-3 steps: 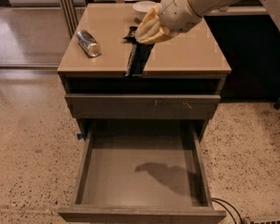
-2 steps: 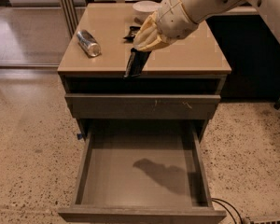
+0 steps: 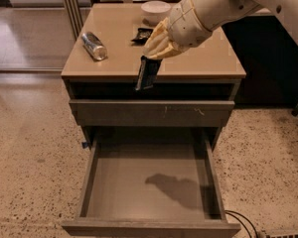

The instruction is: Place rxbar blueberry into middle drawer

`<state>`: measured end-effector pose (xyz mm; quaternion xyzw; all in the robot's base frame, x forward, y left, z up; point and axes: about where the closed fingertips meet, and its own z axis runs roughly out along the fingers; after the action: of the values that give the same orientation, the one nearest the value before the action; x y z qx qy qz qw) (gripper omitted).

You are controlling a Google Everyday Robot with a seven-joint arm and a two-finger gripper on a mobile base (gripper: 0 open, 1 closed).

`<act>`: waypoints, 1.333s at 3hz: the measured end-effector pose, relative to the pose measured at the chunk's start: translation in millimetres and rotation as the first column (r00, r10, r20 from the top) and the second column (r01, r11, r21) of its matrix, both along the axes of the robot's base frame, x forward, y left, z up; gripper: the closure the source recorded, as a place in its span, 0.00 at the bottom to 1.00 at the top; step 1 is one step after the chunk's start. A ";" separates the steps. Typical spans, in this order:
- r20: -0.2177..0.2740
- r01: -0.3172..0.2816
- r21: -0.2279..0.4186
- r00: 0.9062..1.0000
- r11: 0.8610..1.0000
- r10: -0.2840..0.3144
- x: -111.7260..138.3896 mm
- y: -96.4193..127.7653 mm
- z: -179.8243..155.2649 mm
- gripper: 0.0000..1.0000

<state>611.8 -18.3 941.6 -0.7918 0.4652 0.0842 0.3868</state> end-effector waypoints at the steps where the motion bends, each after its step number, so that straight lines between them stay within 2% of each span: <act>1: -0.005 0.018 0.006 1.000 1.000 -0.018 -26.1 -7.0 -10.7 1.00; 2: -0.040 0.056 0.009 0.998 0.998 -0.055 -57.1 -20.7 -37.0 1.00; 4: -0.083 0.134 0.014 0.988 0.991 -0.132 -95.1 -44.9 -99.7 1.00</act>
Offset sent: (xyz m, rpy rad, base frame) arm -0.1010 -0.0479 -0.0833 0.0089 0.1048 -0.1229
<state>516.7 -63.2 841.9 -0.7511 0.5316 0.0951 0.3798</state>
